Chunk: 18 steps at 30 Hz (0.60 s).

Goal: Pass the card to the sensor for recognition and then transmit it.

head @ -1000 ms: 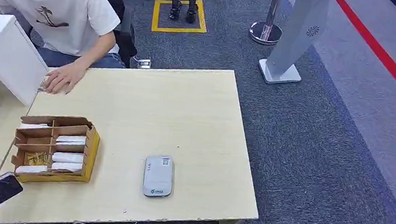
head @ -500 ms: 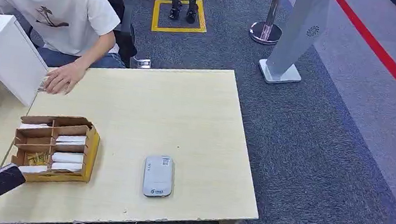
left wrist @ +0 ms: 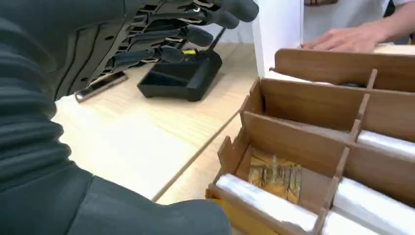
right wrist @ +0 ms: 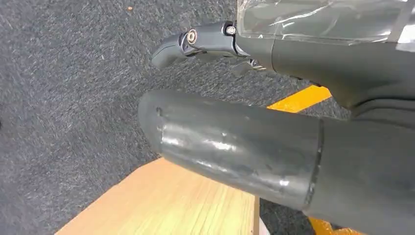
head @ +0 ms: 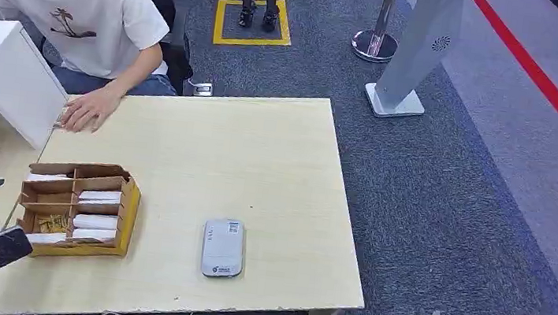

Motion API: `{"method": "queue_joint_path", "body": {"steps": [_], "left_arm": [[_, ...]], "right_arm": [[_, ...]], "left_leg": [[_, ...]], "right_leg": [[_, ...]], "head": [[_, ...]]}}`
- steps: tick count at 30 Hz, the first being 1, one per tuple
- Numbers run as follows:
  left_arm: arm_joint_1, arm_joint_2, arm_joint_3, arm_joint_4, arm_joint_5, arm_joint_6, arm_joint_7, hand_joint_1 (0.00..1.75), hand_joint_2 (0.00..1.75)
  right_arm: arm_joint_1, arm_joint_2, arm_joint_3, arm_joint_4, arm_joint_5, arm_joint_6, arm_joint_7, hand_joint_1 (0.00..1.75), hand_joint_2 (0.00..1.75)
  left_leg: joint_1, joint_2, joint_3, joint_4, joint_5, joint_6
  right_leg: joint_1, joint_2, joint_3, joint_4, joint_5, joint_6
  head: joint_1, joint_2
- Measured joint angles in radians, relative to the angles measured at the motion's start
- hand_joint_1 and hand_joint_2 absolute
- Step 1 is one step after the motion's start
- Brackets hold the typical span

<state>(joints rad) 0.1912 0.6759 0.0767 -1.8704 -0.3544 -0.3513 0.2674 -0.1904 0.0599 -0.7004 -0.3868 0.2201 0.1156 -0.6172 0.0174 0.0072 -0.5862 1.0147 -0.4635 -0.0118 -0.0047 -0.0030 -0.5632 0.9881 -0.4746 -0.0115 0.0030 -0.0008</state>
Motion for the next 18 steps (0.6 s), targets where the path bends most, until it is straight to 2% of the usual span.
{"method": "queue_joint_path", "body": {"steps": [7,10,14,18], "left_arm": [[0.009,0.074,-0.003,0.0,0.129,-0.039,0.033,0.0,1.75],[0.009,0.105,-0.005,0.0,0.153,-0.045,0.039,0.0,1.75],[0.007,0.129,-0.013,0.0,0.161,-0.045,0.045,0.0,1.75],[-0.018,0.134,-0.038,0.012,0.109,-0.023,0.04,0.0,1.75]], "right_arm": [[-0.006,0.0,0.016,0.001,-0.002,-0.004,0.007,0.0,0.0],[-0.013,0.0,0.023,0.002,-0.004,-0.004,0.011,0.0,0.0],[-0.019,0.0,0.037,0.006,-0.006,-0.004,0.015,0.0,0.0],[-0.022,0.0,0.046,0.008,-0.011,-0.008,0.018,0.0,0.0]], "left_leg": [[0.0,0.0,0.0,0.0,0.0,0.0],[0.0,0.0,0.0,0.0,0.0,0.0],[0.0,0.0,0.0,0.0,0.0,0.0],[0.0,-0.001,0.0,0.0,0.0,0.0]], "right_leg": [[0.0,0.0,0.0,0.0,0.0,0.0],[0.0,0.0,0.0,0.0,0.0,0.0],[0.0,0.0,0.0,0.0,0.0,0.0],[0.0,0.0,0.0,0.0,0.0,0.0]], "head": [[0.0,0.0],[0.0,0.0],[0.0,0.0],[0.0,0.0]]}}
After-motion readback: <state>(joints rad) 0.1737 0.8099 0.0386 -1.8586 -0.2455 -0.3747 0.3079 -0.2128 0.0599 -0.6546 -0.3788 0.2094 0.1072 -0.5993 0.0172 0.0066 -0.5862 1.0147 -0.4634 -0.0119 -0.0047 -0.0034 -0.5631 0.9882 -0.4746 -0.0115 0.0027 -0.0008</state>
